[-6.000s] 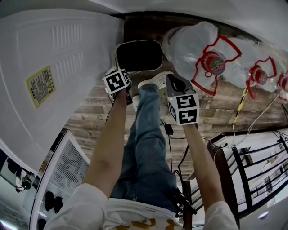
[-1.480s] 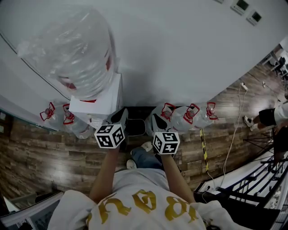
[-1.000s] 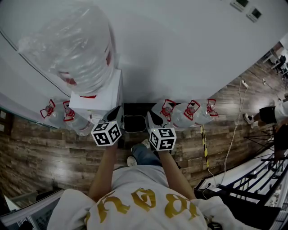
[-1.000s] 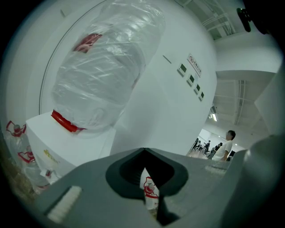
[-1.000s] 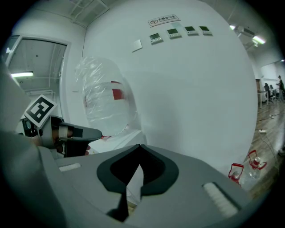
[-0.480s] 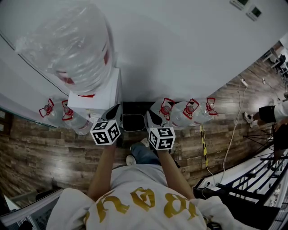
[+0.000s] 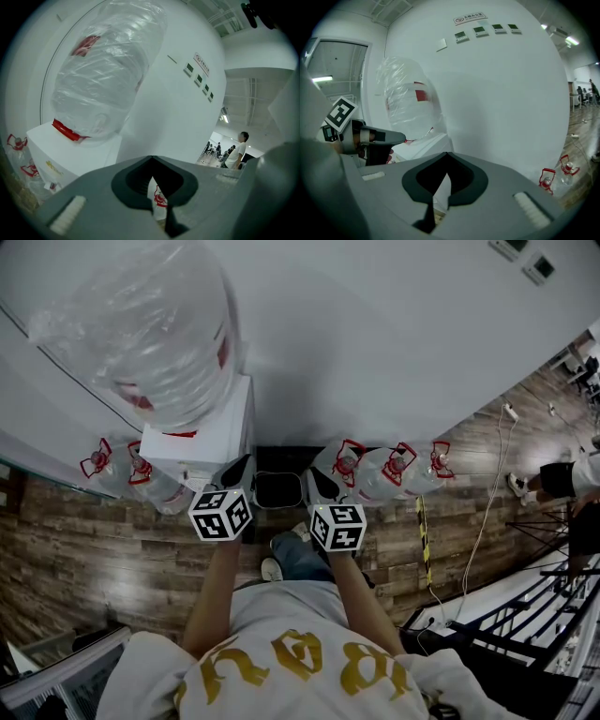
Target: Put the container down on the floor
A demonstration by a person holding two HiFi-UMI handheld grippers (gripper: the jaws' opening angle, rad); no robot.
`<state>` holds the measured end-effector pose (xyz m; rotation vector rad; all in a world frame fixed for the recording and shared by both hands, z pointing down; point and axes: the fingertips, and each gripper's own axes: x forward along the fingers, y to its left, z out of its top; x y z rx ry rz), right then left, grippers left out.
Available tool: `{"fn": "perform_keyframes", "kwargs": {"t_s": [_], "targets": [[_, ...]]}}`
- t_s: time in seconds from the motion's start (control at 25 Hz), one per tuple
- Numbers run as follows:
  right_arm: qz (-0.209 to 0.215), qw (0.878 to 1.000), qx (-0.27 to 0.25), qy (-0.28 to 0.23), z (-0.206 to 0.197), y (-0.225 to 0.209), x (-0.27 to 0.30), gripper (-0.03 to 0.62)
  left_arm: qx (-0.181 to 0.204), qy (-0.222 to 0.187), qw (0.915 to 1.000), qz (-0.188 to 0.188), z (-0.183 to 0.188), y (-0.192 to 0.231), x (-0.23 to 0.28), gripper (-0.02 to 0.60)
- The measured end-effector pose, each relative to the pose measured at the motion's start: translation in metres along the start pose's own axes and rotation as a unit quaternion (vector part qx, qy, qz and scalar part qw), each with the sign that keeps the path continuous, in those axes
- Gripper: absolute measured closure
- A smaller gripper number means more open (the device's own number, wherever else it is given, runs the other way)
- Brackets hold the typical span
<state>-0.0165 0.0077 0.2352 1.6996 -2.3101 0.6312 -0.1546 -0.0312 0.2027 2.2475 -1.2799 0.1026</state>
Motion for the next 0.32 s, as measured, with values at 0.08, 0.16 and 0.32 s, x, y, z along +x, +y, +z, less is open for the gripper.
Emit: {"fn": "perform_keyframes", "kwargs": {"t_s": [0.08,0.16,0.32], "targets": [[0.0,1.0,0.003,0.001,-0.0009,-0.0009,-0.0002,0.566,-0.004,0.0,1.0,0.001,-0.0022,0.0014,-0.0002,0.581],[-0.001,1.0,0.005,0.001,-0.0013,-0.0024,-0.0006,0.566,-0.008,-0.003,1.0,0.001,-0.002,0.0017,-0.0007,0.581],[-0.003,1.0,0.003,0.001,-0.0015,-0.0079,-0.0014,0.566,-0.02,-0.017,0.9997,-0.005,0.0022,0.0006,-0.0004,0.581]]}}
